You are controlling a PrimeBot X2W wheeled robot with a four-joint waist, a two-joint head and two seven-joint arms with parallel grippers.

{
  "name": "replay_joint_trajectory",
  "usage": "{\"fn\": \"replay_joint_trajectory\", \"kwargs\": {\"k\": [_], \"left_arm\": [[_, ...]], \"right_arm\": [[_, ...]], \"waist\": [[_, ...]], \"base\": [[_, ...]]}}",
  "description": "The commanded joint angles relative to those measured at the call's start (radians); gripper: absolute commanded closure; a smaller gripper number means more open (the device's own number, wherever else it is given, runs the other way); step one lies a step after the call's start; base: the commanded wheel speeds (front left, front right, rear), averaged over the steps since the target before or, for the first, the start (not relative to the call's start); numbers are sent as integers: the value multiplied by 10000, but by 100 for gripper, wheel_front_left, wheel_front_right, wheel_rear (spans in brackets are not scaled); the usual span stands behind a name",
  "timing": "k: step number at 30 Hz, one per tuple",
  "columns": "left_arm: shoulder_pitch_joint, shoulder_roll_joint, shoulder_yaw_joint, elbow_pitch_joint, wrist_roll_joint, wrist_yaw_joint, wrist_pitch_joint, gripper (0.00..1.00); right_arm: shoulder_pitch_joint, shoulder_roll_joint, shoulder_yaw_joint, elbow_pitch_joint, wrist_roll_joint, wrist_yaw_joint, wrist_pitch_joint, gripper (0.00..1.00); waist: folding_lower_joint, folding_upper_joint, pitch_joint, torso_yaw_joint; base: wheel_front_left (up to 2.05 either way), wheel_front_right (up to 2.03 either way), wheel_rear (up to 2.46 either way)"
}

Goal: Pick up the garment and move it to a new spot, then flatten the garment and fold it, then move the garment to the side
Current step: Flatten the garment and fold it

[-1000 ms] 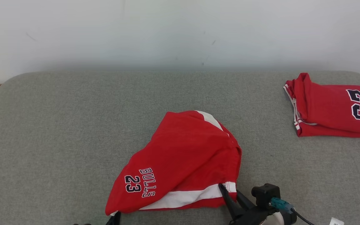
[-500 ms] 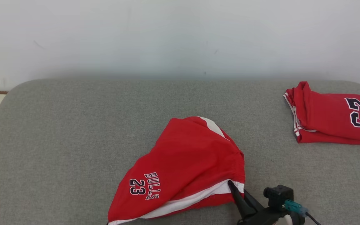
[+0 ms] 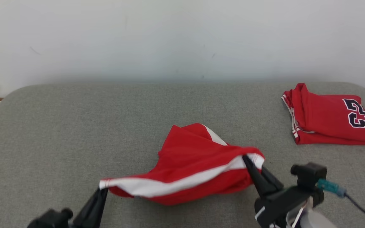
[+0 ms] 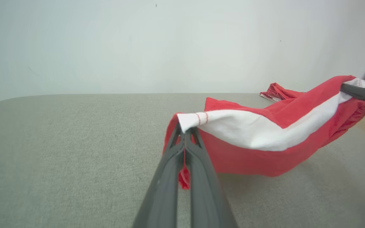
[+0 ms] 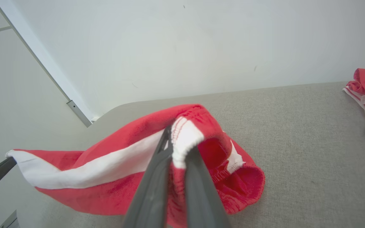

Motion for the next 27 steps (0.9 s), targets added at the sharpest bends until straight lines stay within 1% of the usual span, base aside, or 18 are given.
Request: {"fn": "replay_joint_trajectory", "kwargs": {"k": [1,2,3,5,7,8,9,10,14,19,23,25,27], "left_arm": [[-451,163,-36,-193,-191,4,153,100],[-808,363,-101,-280,-140,4,278,100],[-808,363,-101,-280,-140,4,278,100],[-1569,526,-254,-384,-481,4,474,100],[-2445,1030,-417,-307,-458,5,683,100],[-2901,1113,-506,-214,-688,5,756,100],[-3350,1328,-566,-105,-759,4,871,100],[-3844,1580,-624,15,-705,5,910,100],[-5908,2220,-980,662,-1312,5,1144,100],[-8579,2950,-1635,1912,-1935,5,1218,100],[-10733,3201,-2239,3003,-2606,5,1271,100],[-11776,3261,-2516,3559,-2795,5,1318,100],[-12732,3199,-2823,4062,-3011,3,1328,100]], "right_arm": [[-367,83,-47,-169,294,-7,86,100],[-611,71,-80,-204,352,-7,161,100],[-611,71,-80,-204,352,-7,161,100],[-1252,150,-106,-206,567,-7,282,100],[-2020,255,-111,1,769,-7,414,100],[-2475,283,-95,151,829,-7,453,100],[-2936,351,-78,324,945,-7,520,100],[-3415,438,-59,563,1074,-7,546,100],[-5545,650,52,1615,1425,-7,795,100],[-8371,1003,255,3019,1902,-5,999,100],[-10543,1277,276,4290,2354,-7,1237,100],[-11587,1440,235,4951,2555,-5,1291,100],[-12449,1582,119,5661,2734,-5,1248,100]], "waist": [[1,0,167,-89],[1,0,273,-122],[1,0,273,-122],[1,0,566,-183],[1,0,928,-266],[1,0,1106,-289],[1,0,1321,-328],[1,0,1500,-362],[1,0,2262,-366],[1,0,3149,-357],[1,0,3819,-341],[1,0,4112,-339],[1,0,4343,-329]], "base": [[0,0,0],[0,0,0],[0,0,0],[0,0,0],[0,0,0],[0,0,0],[0,0,0],[0,0,0],[0,0,0],[0,0,0],[0,0,0],[0,0,0],[0,0,0]]}}
